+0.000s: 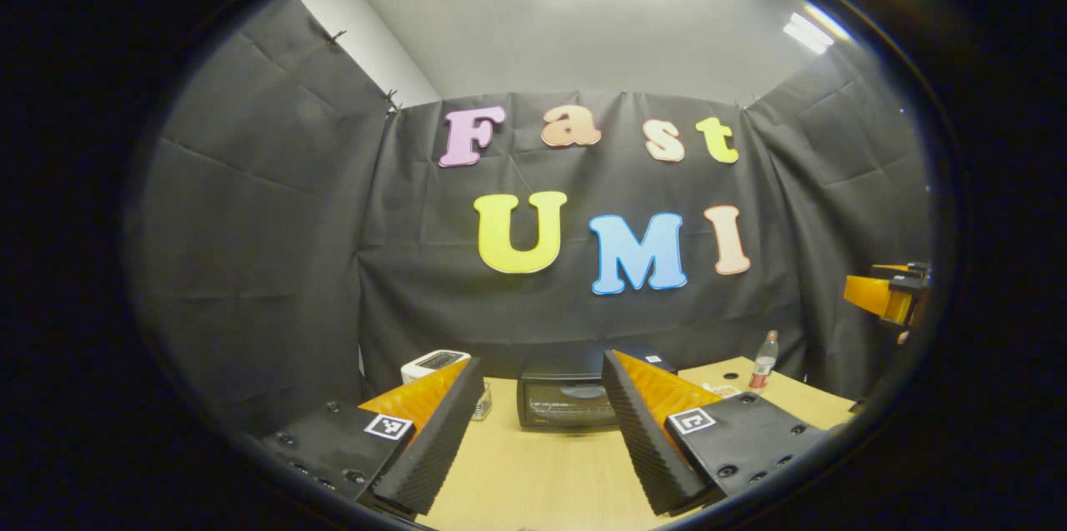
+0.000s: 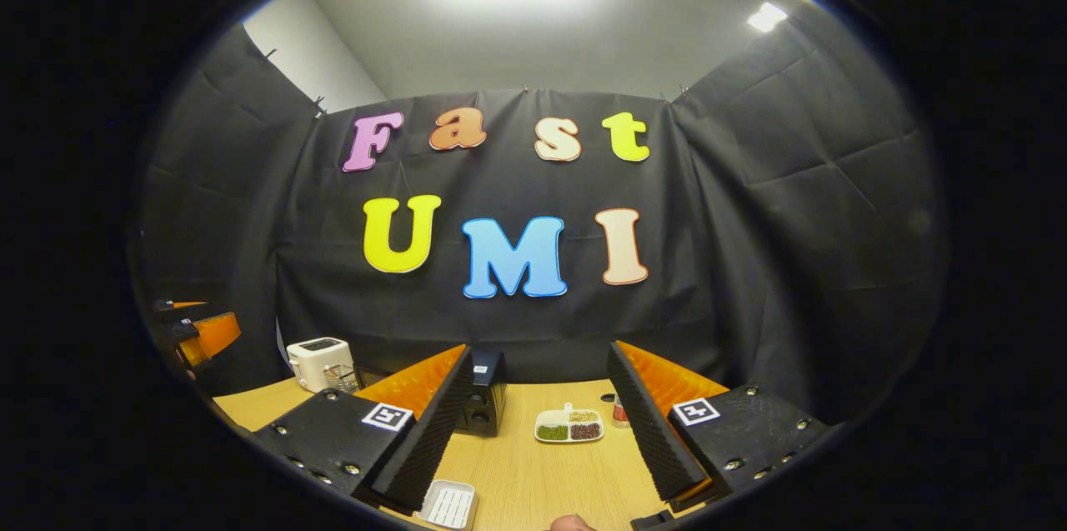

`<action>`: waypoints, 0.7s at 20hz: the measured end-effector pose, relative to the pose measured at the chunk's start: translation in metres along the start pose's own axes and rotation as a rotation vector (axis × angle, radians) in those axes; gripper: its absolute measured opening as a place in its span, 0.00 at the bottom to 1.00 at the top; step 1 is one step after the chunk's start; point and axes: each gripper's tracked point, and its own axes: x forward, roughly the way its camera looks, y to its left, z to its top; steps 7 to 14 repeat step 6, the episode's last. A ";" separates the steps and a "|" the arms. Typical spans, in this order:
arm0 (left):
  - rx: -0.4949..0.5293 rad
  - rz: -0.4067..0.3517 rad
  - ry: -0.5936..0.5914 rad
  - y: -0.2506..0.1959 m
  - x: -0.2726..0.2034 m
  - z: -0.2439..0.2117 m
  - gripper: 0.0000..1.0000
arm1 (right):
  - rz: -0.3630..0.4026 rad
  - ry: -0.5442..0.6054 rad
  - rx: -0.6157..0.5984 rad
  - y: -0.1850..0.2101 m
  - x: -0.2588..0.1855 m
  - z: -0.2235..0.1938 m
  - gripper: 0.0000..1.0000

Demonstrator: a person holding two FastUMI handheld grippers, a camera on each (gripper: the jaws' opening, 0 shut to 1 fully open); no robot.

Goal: Open the electric oven with the left hand, put the food in, and close the electric oven.

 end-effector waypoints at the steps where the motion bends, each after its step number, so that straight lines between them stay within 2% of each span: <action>1: 0.003 -0.006 -0.004 -0.001 0.000 0.002 1.00 | 0.002 0.002 0.002 -0.001 -0.002 0.000 0.98; 3: 0.000 -0.019 -0.014 -0.007 0.000 0.005 1.00 | 0.003 0.007 -0.002 0.000 -0.004 0.000 0.98; 4: -0.003 -0.022 -0.015 -0.008 0.000 0.005 0.90 | 0.002 0.008 -0.006 0.000 -0.005 0.001 0.98; 14: -0.004 -0.022 -0.013 -0.008 -0.001 0.004 0.90 | 0.006 0.014 -0.001 0.000 -0.007 0.002 0.98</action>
